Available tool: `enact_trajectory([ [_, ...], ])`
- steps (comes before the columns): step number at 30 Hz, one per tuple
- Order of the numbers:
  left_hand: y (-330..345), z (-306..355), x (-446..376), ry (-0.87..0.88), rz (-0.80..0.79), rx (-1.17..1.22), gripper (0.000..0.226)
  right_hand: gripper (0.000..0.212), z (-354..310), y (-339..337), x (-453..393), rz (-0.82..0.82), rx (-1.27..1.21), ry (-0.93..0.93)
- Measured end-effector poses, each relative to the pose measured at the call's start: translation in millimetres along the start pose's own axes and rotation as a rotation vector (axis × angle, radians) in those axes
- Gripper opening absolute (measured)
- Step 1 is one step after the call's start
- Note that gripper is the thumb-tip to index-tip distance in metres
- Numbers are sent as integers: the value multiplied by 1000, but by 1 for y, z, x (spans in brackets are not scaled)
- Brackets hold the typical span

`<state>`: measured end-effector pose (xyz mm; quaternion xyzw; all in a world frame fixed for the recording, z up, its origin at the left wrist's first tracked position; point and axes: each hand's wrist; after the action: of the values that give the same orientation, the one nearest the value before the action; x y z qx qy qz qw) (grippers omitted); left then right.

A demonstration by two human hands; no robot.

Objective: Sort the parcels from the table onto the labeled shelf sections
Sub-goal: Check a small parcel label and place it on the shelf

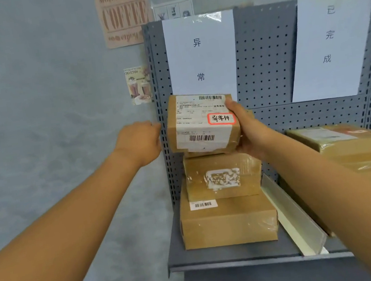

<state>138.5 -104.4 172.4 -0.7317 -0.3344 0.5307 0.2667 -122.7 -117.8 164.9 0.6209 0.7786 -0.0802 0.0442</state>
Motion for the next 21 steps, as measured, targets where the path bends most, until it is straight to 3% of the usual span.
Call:
enact_trajectory([
  [8, 12, -17, -68, 0, 69, -17, 30, 55, -52, -30, -64, 57, 39, -41],
  [17, 42, -13, -111, -35, 69, -53, 22, 62, -64, -58, -135, 2, 182, 191],
  [21, 53, -9, -119, -35, 42, -35, 17, 60, -61, -67, -152, 55, 269, 237],
])
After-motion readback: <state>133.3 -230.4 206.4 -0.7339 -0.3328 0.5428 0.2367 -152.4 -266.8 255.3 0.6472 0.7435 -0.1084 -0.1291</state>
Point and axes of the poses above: each hand's wrist, its own x-axis away from the middle knuckle, its own y-axis out of the palm, z = x × y, and after that the axes turned 5 degrees about x, right-handed
